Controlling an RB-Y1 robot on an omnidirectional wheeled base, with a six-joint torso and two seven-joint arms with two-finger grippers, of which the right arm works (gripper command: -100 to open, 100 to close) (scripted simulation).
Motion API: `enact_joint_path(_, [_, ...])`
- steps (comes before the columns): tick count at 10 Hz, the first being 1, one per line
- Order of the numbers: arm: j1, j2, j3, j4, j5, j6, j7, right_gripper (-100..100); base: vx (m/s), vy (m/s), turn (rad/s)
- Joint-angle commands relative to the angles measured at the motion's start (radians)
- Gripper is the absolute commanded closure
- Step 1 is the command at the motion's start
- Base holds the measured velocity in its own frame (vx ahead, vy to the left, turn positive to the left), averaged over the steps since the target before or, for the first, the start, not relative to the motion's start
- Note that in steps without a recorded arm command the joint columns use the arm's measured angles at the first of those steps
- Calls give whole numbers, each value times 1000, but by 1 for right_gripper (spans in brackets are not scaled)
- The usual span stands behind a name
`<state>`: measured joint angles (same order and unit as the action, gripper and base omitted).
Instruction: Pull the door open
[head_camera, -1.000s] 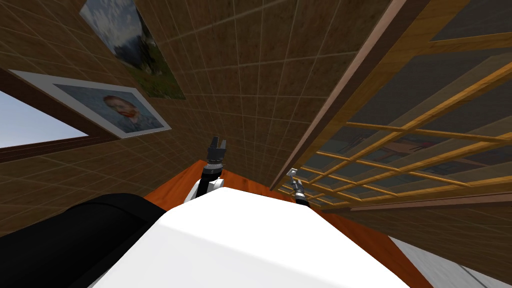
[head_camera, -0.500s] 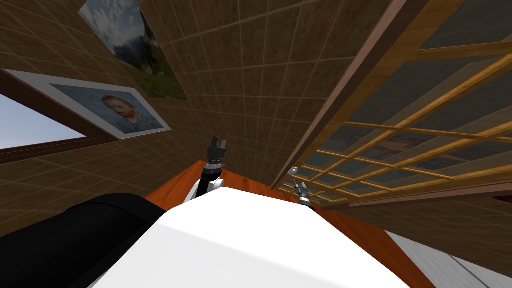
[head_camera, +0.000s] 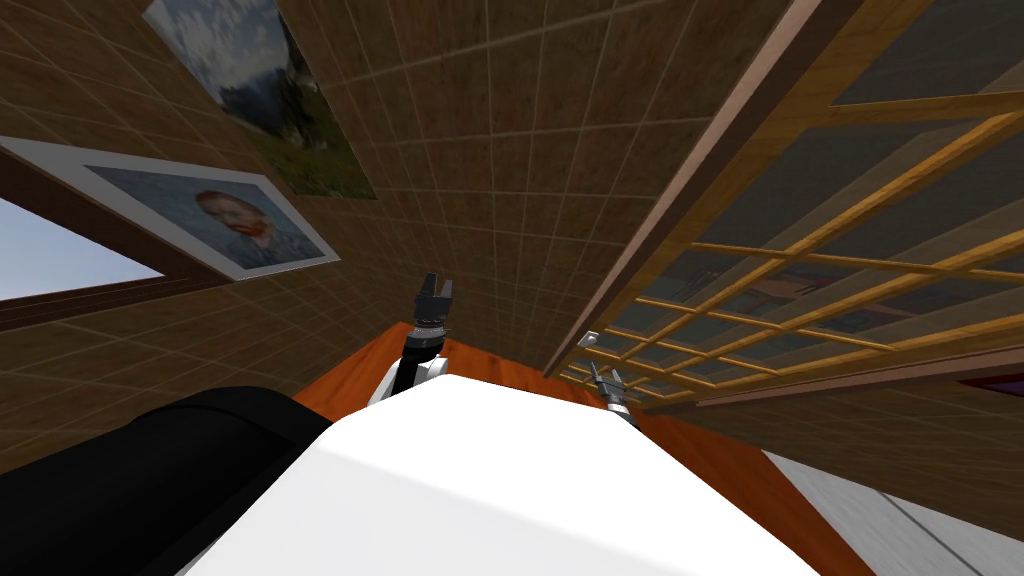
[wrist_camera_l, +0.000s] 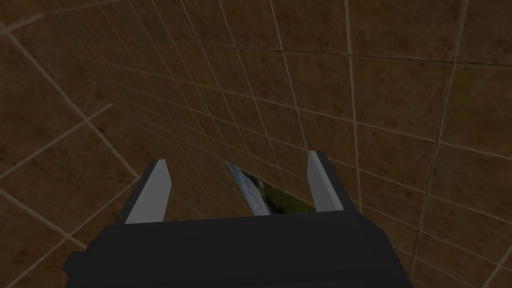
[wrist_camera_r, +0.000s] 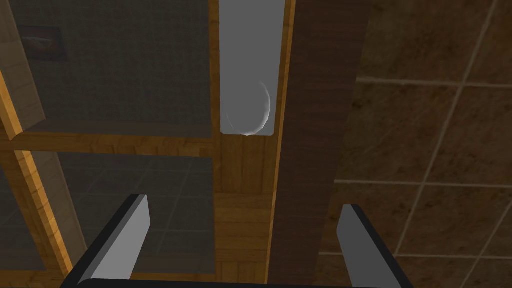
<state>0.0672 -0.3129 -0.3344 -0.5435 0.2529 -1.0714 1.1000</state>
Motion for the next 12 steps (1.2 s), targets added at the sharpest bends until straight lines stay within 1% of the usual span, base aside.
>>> enact_joint_path(1, [0,0,0,0,0,0,0,-100,-11,21,-6])
enact_joint_path(3, [-6,3,-4,3,-2,4,10,-100,170,-19,32])
enact_joint_path(8, [-24,15,-15,10,-9,19,30,-100,183,-61,37])
enact_joint_path(9, [-26,16,-16,10,-10,21,32,-100,150,-19,-39])
enact_joint_path(10, [-16,19,-12,16,-7,14,31,-100,42,3,-30])
enact_joint_path(11, [-16,19,-12,16,-7,14,31,100,-28,9,16])
enact_joint_path(12, [-16,19,-12,16,-7,14,31,100,-22,2,13])
